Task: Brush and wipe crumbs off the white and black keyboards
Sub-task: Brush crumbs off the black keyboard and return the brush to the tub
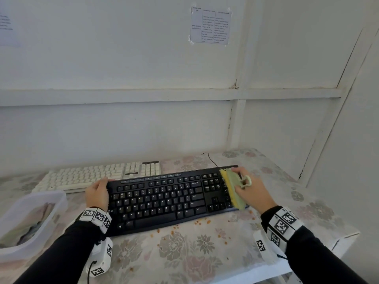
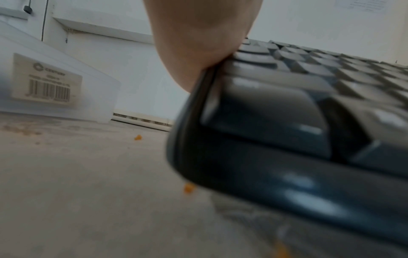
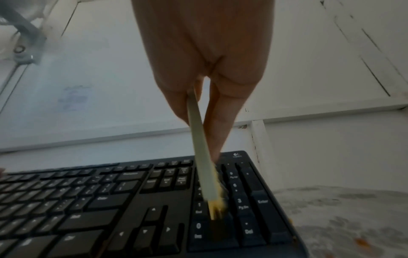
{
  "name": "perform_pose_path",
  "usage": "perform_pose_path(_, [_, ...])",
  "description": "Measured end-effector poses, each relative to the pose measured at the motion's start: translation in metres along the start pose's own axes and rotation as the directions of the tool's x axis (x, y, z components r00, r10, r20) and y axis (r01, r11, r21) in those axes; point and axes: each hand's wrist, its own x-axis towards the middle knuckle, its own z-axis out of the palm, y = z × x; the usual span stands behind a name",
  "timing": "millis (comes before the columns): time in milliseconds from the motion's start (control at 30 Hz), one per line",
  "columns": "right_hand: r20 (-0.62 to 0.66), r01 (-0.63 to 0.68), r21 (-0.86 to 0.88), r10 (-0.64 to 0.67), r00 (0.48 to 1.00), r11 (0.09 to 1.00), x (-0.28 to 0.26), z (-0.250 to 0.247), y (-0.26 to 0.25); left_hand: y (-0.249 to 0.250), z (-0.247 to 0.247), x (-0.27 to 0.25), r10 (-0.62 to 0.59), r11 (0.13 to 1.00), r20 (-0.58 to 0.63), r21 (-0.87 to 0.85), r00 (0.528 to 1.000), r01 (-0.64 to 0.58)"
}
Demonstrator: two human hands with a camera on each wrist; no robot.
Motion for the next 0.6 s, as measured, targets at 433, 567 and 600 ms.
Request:
perform_pose_path(433, [-0.209, 0.081, 0.055, -0.068, 0.976, 0.995, 0.001, -0.009, 0.004, 0.0, 0.001, -0.002, 0.028, 1.0, -0.023, -0.002, 0.999, -0.028])
perform_pose_path(567, [-0.069, -0.026, 0.011, 0.027, 0.997, 1.0, -0.002, -0.008, 0.004, -0.002, 0.001, 0.001, 0.021, 1.0, -0.023, 0.01, 1.0, -0.021])
perform_pose_path(600, [-0.032, -0.066, -0.007, 0.065, 0.997, 0.998, -0.004, -0.009, 0.005, -0.004, 0.001, 0.003, 0.013, 1.0, -0.02, 0.016, 1.0, -0.013])
